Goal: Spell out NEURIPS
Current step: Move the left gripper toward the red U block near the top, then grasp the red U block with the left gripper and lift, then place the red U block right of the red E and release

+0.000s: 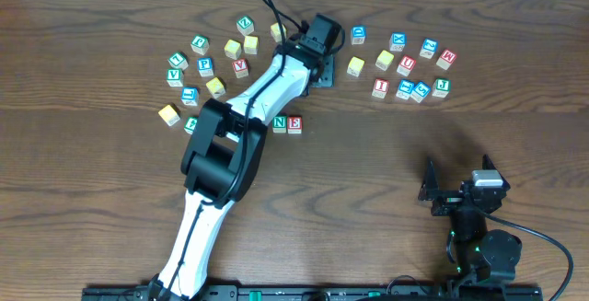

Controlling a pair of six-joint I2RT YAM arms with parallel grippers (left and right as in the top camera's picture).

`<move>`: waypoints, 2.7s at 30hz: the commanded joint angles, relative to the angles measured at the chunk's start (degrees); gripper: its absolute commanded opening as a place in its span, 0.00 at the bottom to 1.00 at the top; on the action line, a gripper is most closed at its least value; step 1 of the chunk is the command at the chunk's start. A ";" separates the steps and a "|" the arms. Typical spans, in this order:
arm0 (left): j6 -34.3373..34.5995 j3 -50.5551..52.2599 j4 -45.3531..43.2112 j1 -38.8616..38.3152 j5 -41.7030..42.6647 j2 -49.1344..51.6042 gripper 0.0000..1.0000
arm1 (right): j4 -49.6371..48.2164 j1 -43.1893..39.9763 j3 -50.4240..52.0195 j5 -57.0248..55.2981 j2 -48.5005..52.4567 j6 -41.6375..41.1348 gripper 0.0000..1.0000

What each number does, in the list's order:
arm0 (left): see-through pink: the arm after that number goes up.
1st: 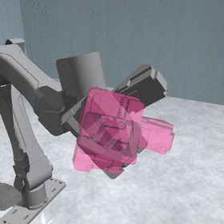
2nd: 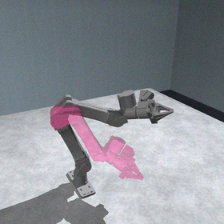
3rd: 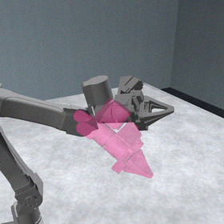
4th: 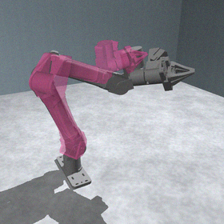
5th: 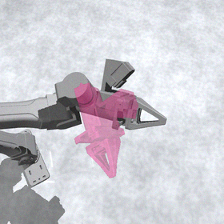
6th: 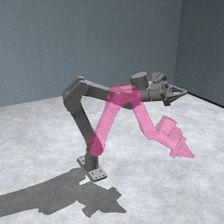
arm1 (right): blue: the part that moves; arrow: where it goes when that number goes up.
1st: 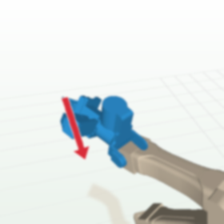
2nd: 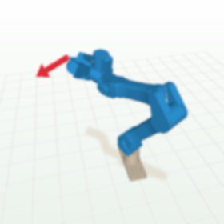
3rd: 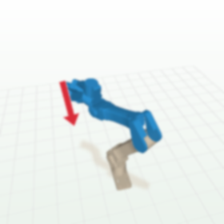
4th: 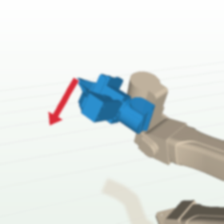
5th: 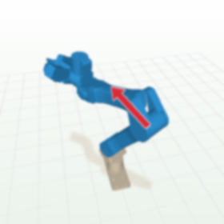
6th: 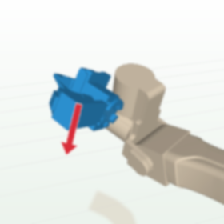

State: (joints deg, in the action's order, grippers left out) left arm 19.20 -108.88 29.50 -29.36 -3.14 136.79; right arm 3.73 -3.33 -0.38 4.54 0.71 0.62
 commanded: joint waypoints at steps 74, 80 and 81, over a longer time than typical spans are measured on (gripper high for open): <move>11.82 2.84 26.58 -6.71 -1.64 -6.69 0.31 | 0.20 -0.33 0.07 0.31 -0.33 -0.55 0.99; 12.26 2.91 26.58 -6.73 -1.60 -6.38 0.32 | 0.20 -0.33 0.07 0.31 -0.33 -0.55 0.99; 12.26 2.93 26.58 -6.73 -1.60 -6.38 0.32 | 0.20 -0.33 0.07 0.31 -0.33 -0.55 0.99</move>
State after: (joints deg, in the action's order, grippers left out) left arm 30.28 -106.41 55.90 -36.38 -3.40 131.13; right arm 3.73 -3.33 -0.38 4.54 0.71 0.60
